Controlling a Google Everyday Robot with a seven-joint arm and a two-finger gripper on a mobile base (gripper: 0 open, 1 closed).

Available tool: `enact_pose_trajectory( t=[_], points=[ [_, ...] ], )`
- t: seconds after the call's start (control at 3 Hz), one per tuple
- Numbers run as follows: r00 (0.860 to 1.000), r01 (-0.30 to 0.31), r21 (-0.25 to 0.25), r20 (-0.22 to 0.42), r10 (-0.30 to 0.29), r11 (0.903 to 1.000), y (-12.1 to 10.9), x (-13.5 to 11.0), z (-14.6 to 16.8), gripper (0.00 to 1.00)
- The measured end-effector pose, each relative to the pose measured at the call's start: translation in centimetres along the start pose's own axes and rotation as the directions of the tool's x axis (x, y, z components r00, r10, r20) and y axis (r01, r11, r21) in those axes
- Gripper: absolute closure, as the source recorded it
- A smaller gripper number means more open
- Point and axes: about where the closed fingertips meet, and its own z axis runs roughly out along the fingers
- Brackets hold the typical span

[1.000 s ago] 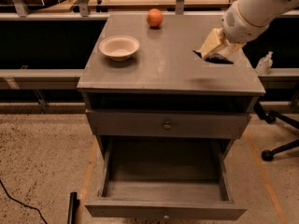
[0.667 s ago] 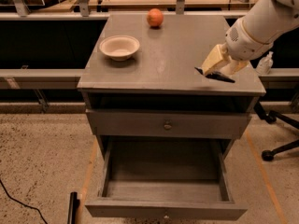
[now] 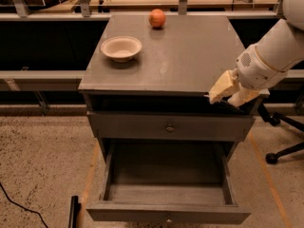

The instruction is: Place rxbar blueberry into middle drawer

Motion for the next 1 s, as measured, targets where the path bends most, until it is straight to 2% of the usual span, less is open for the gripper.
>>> enact_pose_trajectory(
  t=[0.33,0.67,1.0],
  points=[
    [1.0,-0.012,-0.043,-0.005,0.012,0.999,-0.3,2.8,1.8,1.0],
    [0.999,0.027,-0.085,0.04,-0.023,0.996,-0.8,2.8,6.9,1.0],
    [0.996,0.069,-0.087,0.059,-0.064,0.9938,-1.9,2.8,13.8,1.0]
  ],
)
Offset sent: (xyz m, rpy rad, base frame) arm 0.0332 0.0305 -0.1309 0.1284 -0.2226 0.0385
